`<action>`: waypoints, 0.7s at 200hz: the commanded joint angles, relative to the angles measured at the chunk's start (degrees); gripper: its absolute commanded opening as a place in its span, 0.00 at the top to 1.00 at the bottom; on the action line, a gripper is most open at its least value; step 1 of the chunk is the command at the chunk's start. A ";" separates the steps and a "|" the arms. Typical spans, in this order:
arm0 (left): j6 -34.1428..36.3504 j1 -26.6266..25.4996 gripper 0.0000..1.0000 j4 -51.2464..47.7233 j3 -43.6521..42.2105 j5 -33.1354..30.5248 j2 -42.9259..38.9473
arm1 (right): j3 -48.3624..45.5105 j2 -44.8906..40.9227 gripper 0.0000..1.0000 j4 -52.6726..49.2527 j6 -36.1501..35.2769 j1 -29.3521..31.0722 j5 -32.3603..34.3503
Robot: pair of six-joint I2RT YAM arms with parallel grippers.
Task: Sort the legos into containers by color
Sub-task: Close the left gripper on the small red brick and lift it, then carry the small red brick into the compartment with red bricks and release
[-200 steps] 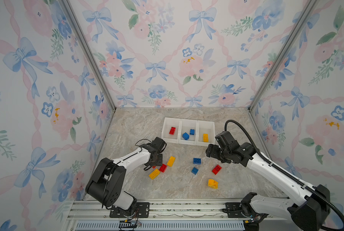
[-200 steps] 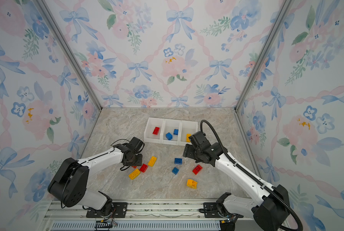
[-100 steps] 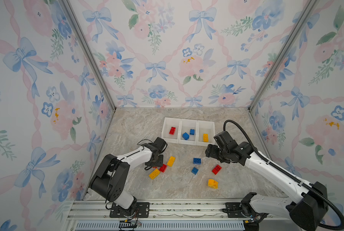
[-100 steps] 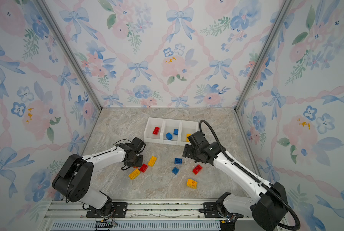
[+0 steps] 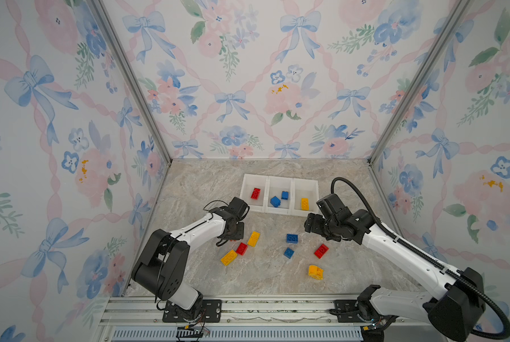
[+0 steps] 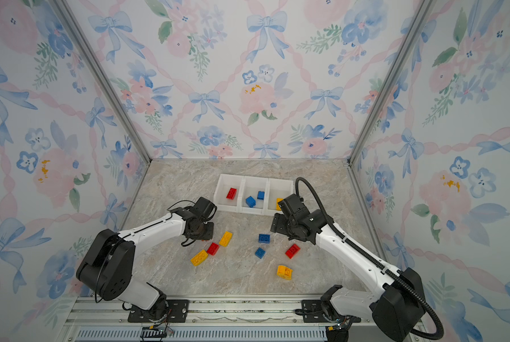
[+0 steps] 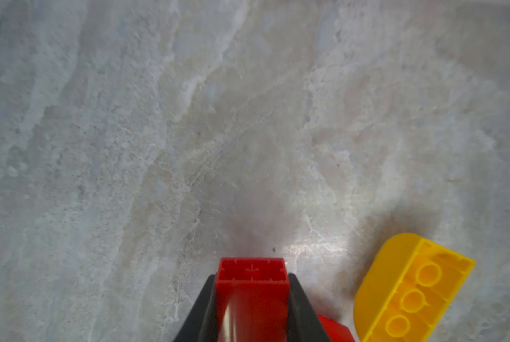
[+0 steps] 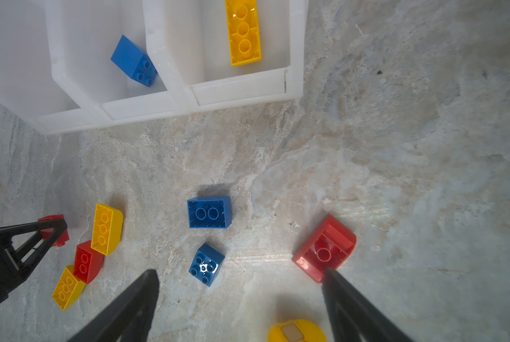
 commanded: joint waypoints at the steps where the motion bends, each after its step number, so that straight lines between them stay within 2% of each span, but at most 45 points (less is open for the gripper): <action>1: -0.49 -0.25 0.73 -0.33 4.47 -2.45 -2.16 | 0.30 -0.58 0.10 -0.50 -0.04 -0.61 0.27; 77: 0.36 -0.21 0.74 1.99 17.72 -1.26 6.15 | 0.65 -1.14 0.04 -1.03 -0.29 -0.95 0.50; 140: 1.77 -0.26 0.74 3.26 30.28 -3.07 16.83 | 0.60 -2.38 0.03 -2.00 -0.56 -1.60 0.96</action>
